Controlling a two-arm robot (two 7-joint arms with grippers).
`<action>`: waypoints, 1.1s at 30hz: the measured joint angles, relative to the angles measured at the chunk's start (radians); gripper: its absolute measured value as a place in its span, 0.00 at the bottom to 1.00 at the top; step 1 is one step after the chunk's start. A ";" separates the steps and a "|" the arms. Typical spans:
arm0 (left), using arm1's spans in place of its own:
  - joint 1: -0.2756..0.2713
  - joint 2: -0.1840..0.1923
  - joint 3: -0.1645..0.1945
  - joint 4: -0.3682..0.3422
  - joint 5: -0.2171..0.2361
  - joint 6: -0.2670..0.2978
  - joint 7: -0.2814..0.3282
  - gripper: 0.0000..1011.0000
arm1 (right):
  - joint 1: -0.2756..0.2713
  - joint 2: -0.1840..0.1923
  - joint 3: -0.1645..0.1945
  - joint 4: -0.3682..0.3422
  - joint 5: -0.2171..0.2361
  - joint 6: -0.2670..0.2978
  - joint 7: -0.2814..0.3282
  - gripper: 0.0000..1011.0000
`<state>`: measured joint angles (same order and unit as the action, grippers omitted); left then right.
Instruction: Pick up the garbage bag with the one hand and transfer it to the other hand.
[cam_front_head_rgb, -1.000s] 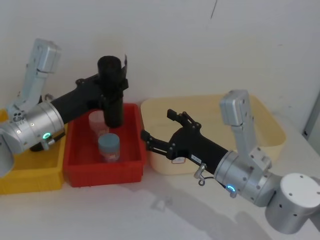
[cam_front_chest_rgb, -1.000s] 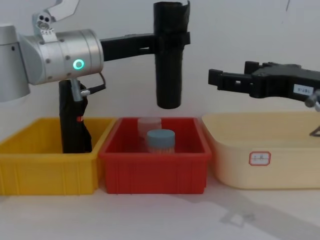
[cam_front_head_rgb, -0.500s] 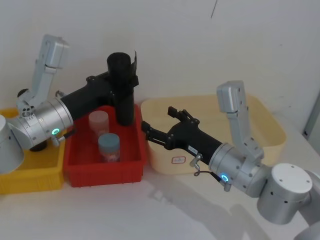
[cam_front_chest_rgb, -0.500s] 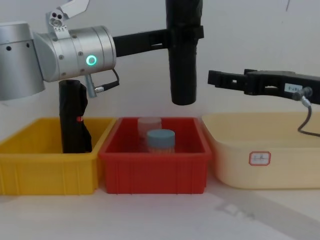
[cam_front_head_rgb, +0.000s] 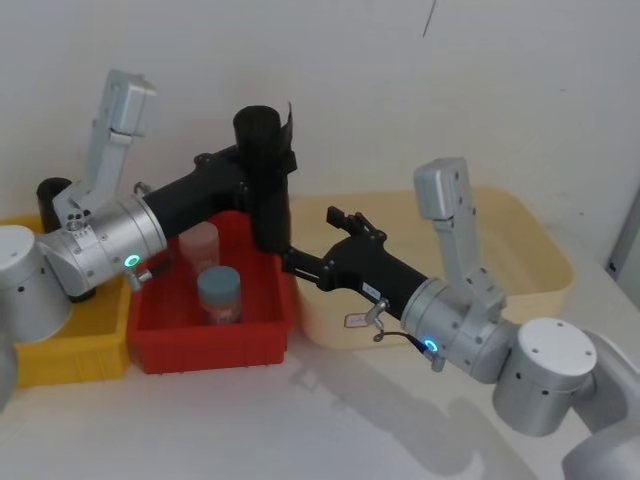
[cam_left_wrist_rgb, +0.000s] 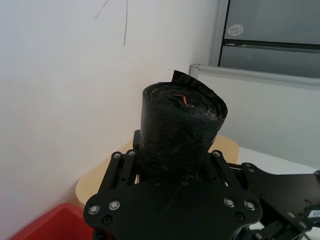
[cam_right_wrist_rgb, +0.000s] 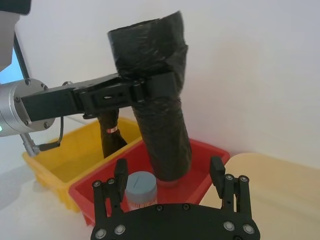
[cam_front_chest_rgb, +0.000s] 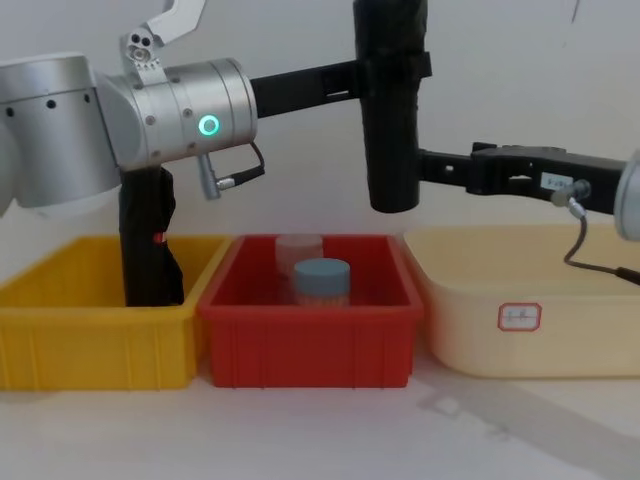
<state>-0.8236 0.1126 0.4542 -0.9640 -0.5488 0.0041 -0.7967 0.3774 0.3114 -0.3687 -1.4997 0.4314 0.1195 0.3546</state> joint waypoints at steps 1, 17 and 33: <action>-0.004 -0.004 0.002 0.008 -0.003 -0.002 -0.004 0.46 | 0.006 -0.003 -0.005 0.009 -0.006 -0.008 0.001 0.99; -0.035 -0.041 0.025 0.076 -0.024 -0.016 -0.030 0.46 | 0.055 -0.042 -0.033 0.088 -0.047 -0.058 0.016 0.99; -0.037 -0.044 0.046 0.083 -0.033 -0.015 -0.032 0.46 | 0.073 -0.064 -0.027 0.150 -0.076 -0.073 0.001 0.99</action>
<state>-0.8604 0.0690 0.5004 -0.8813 -0.5817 -0.0109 -0.8288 0.4505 0.2477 -0.3953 -1.3500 0.3558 0.0464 0.3554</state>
